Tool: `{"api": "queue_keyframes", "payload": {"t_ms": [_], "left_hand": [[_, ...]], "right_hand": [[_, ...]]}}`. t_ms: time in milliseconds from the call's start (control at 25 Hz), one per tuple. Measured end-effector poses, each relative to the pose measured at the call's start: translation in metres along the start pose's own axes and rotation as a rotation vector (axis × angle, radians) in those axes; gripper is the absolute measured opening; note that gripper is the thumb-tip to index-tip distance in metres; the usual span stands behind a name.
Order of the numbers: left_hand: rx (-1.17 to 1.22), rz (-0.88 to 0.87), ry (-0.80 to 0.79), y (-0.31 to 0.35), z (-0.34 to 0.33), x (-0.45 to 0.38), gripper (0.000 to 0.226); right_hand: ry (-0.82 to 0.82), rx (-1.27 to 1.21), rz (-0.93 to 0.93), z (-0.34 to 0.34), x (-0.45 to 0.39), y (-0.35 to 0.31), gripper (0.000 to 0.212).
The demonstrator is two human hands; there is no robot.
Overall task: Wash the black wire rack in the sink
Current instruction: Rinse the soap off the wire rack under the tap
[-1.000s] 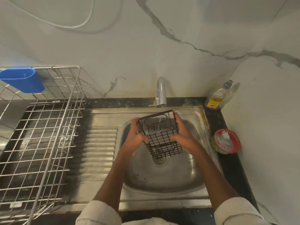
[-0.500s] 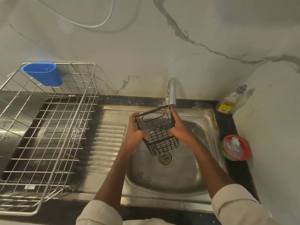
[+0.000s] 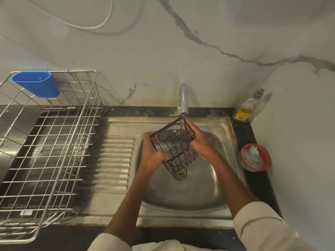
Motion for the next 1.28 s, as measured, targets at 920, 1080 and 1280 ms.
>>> {"api": "queue_keyframes", "payload": {"t_ms": [920,1080,1280], "left_hand": [[-0.337,-0.238,-0.56,0.045,-0.021,-0.032,0.092],[-0.303,-0.325,-0.696,0.046,-0.018,-0.029,0.091],[0.025,-0.066,-0.397,0.007,-0.006,-0.039,0.073]], "right_hand": [[0.15,-0.787,-0.66,0.037,0.043,0.081,0.105],[0.142,-1.146,-0.825,0.028,0.05,0.086,0.092],[0.25,-1.094,-0.716,0.009,0.051,0.066,0.043]]}}
Point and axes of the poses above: each hand's wrist, its own x-axis away from the middle knuckle, its own z-axis out of the back of the hand, y = z × x, the point moved 2 cm from there along -x, towards the middle knuckle, and after that the axes turned 2 degrees about y, right-handed, at the moved point
